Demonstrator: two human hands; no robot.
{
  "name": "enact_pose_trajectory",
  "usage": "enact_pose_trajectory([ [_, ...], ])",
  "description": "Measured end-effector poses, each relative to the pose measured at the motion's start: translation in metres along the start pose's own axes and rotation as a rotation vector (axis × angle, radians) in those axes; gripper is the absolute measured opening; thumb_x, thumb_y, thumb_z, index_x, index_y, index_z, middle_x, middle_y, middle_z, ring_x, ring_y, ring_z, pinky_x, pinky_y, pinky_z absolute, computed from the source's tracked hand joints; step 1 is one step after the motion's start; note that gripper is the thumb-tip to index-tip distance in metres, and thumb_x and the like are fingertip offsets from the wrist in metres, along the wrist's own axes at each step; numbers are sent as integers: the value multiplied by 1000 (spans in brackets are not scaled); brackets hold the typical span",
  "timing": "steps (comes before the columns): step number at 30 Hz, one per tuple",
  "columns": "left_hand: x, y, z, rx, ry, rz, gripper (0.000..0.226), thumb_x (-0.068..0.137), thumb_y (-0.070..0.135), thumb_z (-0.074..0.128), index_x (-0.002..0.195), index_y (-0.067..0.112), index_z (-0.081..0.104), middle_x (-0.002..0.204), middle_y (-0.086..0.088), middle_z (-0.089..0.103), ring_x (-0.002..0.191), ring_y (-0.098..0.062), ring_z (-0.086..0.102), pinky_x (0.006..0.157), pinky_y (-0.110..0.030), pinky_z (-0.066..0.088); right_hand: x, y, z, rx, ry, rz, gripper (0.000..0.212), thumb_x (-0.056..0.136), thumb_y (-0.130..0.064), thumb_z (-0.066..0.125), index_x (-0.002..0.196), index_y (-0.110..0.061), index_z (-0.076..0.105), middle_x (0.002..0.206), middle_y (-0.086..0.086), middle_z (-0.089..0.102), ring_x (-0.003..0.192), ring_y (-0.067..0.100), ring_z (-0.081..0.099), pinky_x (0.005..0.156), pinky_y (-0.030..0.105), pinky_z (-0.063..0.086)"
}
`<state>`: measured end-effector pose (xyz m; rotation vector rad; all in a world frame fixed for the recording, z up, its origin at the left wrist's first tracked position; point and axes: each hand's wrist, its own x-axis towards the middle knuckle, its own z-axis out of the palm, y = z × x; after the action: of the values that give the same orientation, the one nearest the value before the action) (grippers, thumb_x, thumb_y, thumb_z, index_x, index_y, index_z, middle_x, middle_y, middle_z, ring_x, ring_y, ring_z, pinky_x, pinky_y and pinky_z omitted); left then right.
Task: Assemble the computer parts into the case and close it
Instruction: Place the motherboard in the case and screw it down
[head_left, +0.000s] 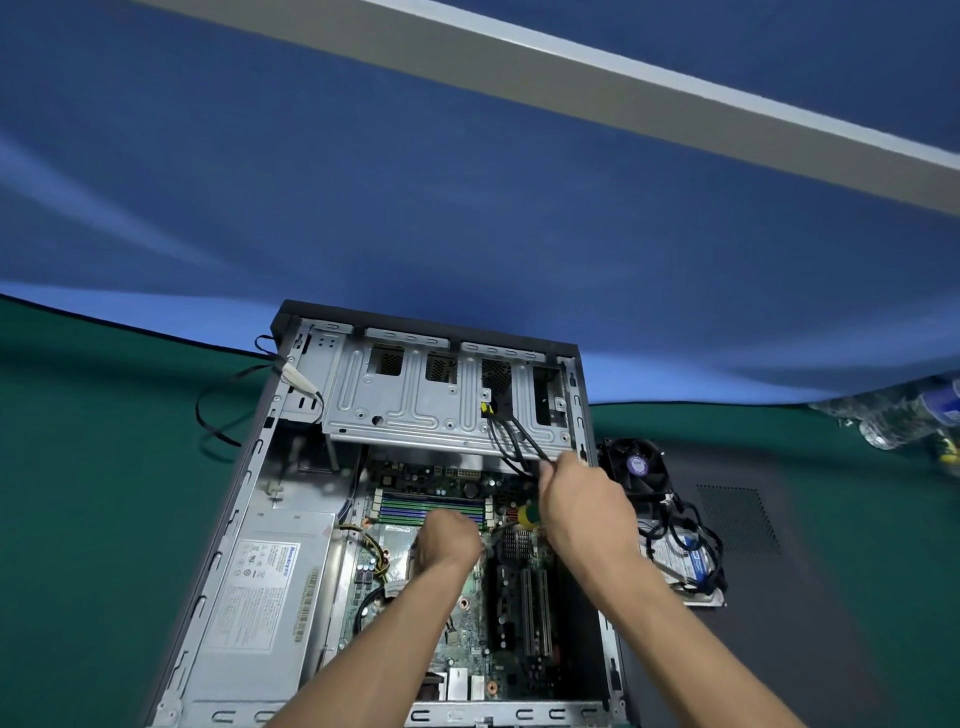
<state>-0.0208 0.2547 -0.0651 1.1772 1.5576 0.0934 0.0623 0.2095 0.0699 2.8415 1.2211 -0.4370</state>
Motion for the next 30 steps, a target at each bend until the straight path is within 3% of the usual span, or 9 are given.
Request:
enact_pose_trajectory([
  [5,0,1,1,28,18,-3,24,93,9,49,79,11,68,74,-1,59,60,-17,51,57,-23,39,-6,5,0,147,-122,-30,35,93,-37,53,120,-18,40,114,6,56,97,29,60,73,31,41],
  [9,1,-2,4,48,19,-5,25,93,10,49,77,12,68,73,0,59,59,-16,51,59,-23,40,-12,6,6,-24,32,24,34,101,-40,32,111,-13,49,102,10,68,93,31,64,65,32,37],
  [13,1,-3,5,60,23,-9,26,92,9,52,69,11,64,74,-2,62,57,-16,51,56,-22,39,-10,10,1,230,-122,19,37,91,-35,55,119,-21,36,107,0,50,91,26,58,71,30,39],
  [16,3,-4,5,43,11,-3,32,91,8,53,59,12,59,73,-4,66,60,-19,56,58,-23,41,-16,8,8,114,18,-20,21,98,-35,42,107,-16,44,101,7,63,84,28,60,65,32,38],
  [18,3,-4,5,39,4,-5,31,92,8,52,61,12,59,76,-7,68,58,-18,52,57,-23,40,-20,7,13,69,73,19,27,99,-42,35,100,-17,44,95,7,66,83,30,62,61,33,34],
  [23,-3,1,4,35,-1,-11,42,90,5,50,50,17,42,50,2,39,48,-13,35,50,-21,28,-29,4,17,296,-12,-58,27,90,-33,53,110,-27,36,109,-1,50,85,20,57,70,31,41],
  [25,-5,2,3,41,-5,-12,43,89,4,49,50,18,40,51,2,38,49,-13,35,55,-22,31,-27,2,20,170,77,-48,18,99,-38,39,105,-21,40,106,4,54,86,26,59,66,34,38],
  [27,-6,2,3,51,-3,-9,42,89,4,49,51,18,39,53,2,39,51,-14,37,58,-23,33,-22,4,17,137,90,1,29,100,-43,32,108,-17,41,108,7,56,90,31,60,66,35,37],
  [30,-4,2,6,78,-2,2,40,90,6,47,53,17,41,60,-1,45,55,-15,39,59,-24,33,-16,9,9,241,13,-8,34,96,-38,49,121,-20,35,116,5,47,93,31,58,70,32,38],
])
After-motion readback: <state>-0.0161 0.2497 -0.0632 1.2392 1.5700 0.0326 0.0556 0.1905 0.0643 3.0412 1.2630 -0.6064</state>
